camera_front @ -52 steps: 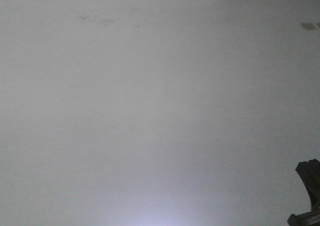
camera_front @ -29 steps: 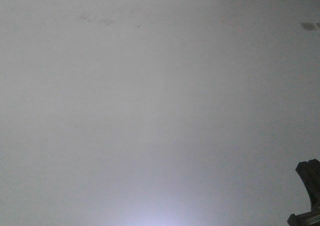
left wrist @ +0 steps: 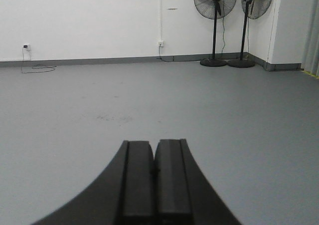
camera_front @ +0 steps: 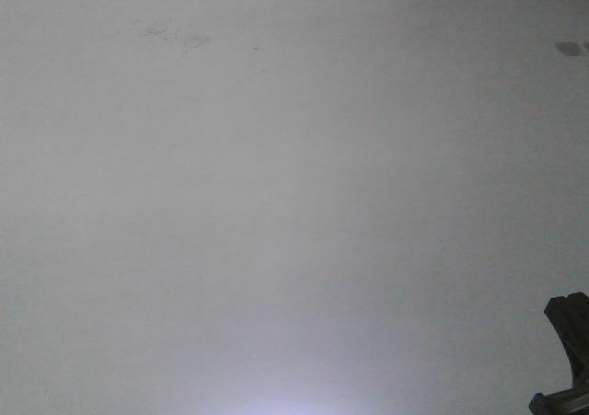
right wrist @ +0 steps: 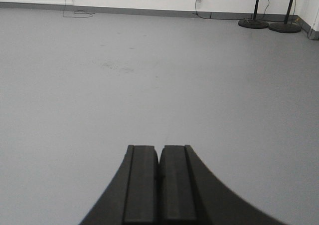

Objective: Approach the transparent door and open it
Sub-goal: 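Drive the base forward across the grey floor, arms held still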

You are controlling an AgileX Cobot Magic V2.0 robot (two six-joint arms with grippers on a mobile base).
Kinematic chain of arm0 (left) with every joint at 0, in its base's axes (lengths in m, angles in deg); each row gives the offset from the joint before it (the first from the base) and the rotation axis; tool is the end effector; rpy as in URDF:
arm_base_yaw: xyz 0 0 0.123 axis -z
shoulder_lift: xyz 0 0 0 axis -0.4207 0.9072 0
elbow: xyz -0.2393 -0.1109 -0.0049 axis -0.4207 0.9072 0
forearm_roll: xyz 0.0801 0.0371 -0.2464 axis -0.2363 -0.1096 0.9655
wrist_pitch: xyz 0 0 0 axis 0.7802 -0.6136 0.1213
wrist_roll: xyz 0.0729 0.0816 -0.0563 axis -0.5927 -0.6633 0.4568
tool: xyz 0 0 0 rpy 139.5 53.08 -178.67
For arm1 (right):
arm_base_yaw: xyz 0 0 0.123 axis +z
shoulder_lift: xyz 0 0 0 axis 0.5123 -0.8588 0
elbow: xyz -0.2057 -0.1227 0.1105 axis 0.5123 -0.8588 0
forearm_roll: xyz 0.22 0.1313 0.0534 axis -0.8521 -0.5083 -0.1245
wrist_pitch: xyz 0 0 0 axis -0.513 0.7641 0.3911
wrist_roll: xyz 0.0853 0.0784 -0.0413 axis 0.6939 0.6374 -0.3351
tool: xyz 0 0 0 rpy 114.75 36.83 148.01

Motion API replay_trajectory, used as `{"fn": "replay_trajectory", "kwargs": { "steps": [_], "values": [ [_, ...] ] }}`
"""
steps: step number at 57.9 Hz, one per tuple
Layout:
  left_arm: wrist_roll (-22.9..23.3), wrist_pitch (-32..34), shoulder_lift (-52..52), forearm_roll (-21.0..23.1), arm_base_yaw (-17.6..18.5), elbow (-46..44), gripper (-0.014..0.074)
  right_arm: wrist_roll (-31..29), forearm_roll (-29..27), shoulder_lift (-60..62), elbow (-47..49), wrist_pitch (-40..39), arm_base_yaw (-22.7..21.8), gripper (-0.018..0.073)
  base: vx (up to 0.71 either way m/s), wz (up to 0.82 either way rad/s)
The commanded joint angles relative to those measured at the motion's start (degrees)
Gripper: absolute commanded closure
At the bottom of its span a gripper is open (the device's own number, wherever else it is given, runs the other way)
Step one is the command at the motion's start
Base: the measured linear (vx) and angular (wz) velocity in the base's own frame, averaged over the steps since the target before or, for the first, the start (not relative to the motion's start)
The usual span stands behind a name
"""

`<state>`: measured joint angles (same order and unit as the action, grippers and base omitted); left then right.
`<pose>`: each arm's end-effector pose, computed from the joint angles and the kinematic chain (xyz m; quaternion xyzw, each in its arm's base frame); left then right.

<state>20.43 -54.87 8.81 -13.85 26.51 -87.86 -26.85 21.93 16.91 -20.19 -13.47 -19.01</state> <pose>0.1201 -0.0063 0.1953 0.0158 0.7154 -0.0210 0.6982 0.1153 0.0249 0.1725 -0.0793 0.7719 0.0691 0.6270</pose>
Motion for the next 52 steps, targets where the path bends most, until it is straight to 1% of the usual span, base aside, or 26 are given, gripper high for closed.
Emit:
{"fn": "replay_trajectory", "kwargs": {
  "steps": [1, 24, 52],
  "values": [
    [0.08, 4.75, -0.71, 0.22, 0.12, 1.75, 0.0602, 0.04, 0.33, 0.81, -0.82, -4.6, -0.41, 0.0564, 0.03, 0.0],
    [0.08, 4.75, -0.71, 0.22, 0.12, 1.75, 0.0602, 0.04, 0.33, 0.81, -0.82, -4.6, -0.41, 0.0564, 0.12, 0.07],
    [0.08, 4.75, -0.71, 0.22, 0.12, 1.75, 0.0602, 0.04, 0.33, 0.81, -0.82, -4.59, -0.26, 0.0564, 0.33, 0.2]
  ]
}}
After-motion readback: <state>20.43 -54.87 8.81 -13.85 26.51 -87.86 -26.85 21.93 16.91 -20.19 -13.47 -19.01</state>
